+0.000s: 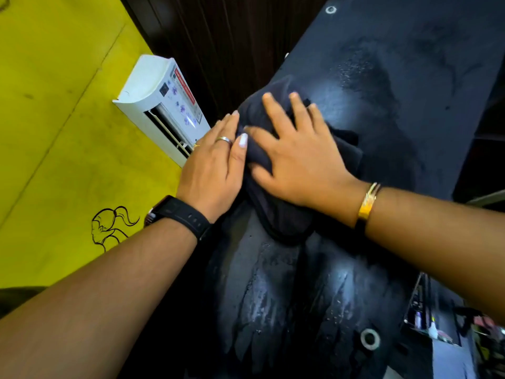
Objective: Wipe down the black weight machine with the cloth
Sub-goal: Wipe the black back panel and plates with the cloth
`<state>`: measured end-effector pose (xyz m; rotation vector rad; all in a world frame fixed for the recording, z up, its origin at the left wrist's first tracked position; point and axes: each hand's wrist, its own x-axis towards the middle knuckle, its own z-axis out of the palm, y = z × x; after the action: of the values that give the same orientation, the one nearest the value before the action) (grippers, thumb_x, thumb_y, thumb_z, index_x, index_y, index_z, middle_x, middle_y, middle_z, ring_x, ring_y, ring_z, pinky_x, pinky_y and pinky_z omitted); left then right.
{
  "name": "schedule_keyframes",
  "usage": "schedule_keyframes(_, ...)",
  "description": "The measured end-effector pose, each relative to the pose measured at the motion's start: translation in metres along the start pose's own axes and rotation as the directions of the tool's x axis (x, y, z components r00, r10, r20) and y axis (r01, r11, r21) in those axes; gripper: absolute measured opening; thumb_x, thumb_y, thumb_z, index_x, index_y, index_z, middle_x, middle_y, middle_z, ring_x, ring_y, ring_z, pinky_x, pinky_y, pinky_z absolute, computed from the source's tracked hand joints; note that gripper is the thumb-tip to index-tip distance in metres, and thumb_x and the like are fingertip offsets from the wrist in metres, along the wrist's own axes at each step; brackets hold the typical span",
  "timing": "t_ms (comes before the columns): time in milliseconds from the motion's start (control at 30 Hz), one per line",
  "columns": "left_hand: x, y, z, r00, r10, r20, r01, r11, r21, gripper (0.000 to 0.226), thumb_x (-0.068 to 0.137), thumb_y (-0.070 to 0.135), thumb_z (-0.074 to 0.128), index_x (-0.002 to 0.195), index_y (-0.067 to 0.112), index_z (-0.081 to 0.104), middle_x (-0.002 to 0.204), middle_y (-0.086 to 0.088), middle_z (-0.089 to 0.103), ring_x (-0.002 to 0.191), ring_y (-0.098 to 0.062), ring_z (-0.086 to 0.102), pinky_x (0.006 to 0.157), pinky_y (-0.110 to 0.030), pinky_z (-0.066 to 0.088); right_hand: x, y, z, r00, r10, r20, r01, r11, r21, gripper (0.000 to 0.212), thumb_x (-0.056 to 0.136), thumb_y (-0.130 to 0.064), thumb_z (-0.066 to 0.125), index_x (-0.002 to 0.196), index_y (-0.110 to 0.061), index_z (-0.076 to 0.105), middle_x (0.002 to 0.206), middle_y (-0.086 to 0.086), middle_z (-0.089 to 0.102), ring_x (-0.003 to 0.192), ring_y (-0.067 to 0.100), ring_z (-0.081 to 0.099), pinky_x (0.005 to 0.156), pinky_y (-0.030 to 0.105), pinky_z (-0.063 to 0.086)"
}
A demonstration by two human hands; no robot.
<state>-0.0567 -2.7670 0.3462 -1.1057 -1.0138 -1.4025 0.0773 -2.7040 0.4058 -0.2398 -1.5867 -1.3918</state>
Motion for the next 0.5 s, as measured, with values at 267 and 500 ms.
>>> schedule_keyframes(267,0.007,0.01,0.0,0.985,0.156,0.075,-0.163,0.982,0.1,0.06,0.098,0.036,0.027,0.146,0.003,0.039,0.15,-0.013,0.042,0.14,-0.026,0.036,0.116,-0.029,0.022,0.002,0.085,-0.013,0.993,0.114,0.014,-0.112,0.989,-0.097,0.058,0.089,-0.058,0.035,0.135,-0.026,0.054,0.155,0.014,0.03,0.139,0.048,0.025,0.108,0.062,0.021)
schedule_keyframes(500,0.029,0.027,0.003,0.986,0.163,0.038,-0.166,0.983,0.083,0.057,0.098,0.033,0.031,0.146,0.005,0.04,0.152,-0.012,0.039,0.143,-0.024,0.03,0.118,-0.029,0.017,0.008,0.02,-0.019,0.916,0.375,0.14,-0.381,0.924,0.018,0.071,0.088,-0.049,0.047,0.152,-0.034,0.021,0.16,0.022,0.0,0.144,0.047,-0.001,0.111,0.059,0.01)
